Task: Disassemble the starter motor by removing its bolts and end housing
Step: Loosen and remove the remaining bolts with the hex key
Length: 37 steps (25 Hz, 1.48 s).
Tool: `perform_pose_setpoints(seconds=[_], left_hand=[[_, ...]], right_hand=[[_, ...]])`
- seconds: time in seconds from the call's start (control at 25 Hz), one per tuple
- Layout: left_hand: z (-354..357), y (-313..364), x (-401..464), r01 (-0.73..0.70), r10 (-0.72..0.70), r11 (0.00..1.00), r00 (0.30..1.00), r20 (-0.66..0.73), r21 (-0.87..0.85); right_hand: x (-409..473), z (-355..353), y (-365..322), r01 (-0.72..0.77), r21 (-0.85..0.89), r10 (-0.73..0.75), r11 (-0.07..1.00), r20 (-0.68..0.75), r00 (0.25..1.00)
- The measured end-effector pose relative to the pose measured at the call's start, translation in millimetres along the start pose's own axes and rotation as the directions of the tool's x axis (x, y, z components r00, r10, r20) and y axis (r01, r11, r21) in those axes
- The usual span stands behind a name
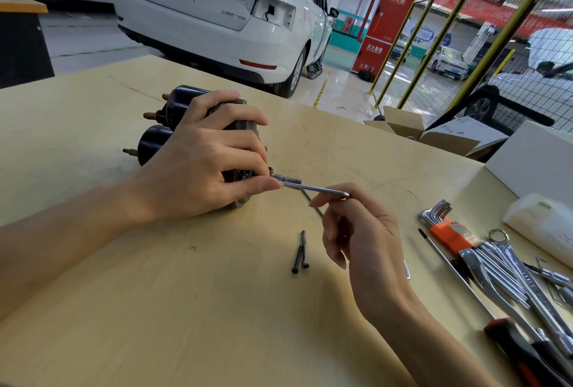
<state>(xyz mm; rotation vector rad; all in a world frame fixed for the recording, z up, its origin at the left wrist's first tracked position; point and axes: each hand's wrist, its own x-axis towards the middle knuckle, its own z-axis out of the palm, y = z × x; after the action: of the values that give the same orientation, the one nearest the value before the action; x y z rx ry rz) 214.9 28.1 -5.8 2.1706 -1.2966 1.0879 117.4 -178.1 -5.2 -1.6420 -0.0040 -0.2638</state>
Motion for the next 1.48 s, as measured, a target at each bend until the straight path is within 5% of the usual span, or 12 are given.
perform_pose_setpoints(seconds=[0.88, 1.48], left_hand=[[0.6, -1.2, 0.3, -0.004, 0.004, 1.0, 1.0, 0.002, 0.0], [0.4, -1.6, 0.5, -0.008, 0.008, 1.0, 1.0, 0.002, 0.01]], right_hand=[[2.3, 0.3, 4.7, -0.039, 0.007, 0.039, 0.999, -0.107, 0.994], [2.4, 1.6, 1.7, -0.095, 0.082, 0.094, 0.992, 0.013, 0.995]])
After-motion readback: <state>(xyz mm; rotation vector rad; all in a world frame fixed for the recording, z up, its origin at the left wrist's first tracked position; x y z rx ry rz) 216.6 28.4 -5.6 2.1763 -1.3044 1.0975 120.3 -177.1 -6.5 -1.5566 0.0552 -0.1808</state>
